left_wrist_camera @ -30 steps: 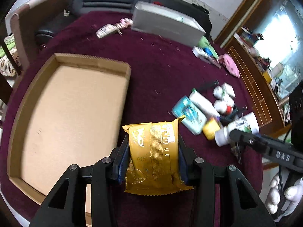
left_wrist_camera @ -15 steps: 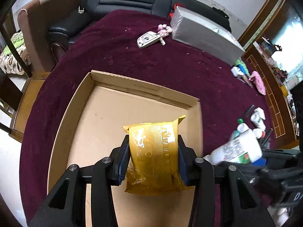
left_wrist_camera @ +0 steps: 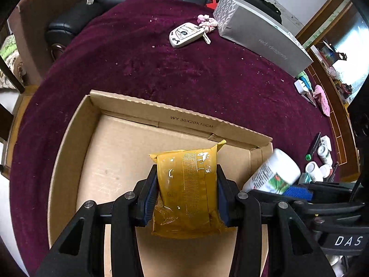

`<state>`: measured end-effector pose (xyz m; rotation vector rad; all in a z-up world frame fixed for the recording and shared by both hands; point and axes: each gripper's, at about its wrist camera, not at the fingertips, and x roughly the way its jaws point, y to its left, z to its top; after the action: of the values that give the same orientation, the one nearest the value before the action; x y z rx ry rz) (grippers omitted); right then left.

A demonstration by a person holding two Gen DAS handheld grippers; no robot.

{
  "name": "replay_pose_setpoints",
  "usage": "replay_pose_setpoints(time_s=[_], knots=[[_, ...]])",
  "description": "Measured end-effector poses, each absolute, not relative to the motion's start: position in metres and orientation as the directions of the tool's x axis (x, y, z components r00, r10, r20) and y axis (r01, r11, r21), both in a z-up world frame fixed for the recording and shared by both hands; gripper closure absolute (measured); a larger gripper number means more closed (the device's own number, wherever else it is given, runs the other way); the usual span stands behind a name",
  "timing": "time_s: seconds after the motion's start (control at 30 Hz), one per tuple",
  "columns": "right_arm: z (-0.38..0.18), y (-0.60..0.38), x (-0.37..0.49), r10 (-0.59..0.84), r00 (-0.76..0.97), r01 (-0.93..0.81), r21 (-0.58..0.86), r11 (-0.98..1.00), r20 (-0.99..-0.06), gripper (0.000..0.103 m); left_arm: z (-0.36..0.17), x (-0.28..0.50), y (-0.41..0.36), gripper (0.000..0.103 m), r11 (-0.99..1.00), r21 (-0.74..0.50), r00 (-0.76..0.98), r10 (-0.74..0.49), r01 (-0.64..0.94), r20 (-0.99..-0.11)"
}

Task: Organize objects
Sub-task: 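Lower the yellow pouch into the tray and open the left gripper while the right gripper places the white bottle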

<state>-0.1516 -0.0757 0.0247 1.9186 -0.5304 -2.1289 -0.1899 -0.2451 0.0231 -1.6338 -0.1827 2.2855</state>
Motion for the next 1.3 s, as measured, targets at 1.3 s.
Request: replay_pose_setpoints(time_s=[1.3], knots=[[0.017,-0.08,-0.161,-0.399,-0.101,-0.105,0.408,-0.907,-0.912,0.07,0.069,-0.158,-0.29,0.058,-0.869,-0.488,-0.367,0.481,-0.082,-0.796]])
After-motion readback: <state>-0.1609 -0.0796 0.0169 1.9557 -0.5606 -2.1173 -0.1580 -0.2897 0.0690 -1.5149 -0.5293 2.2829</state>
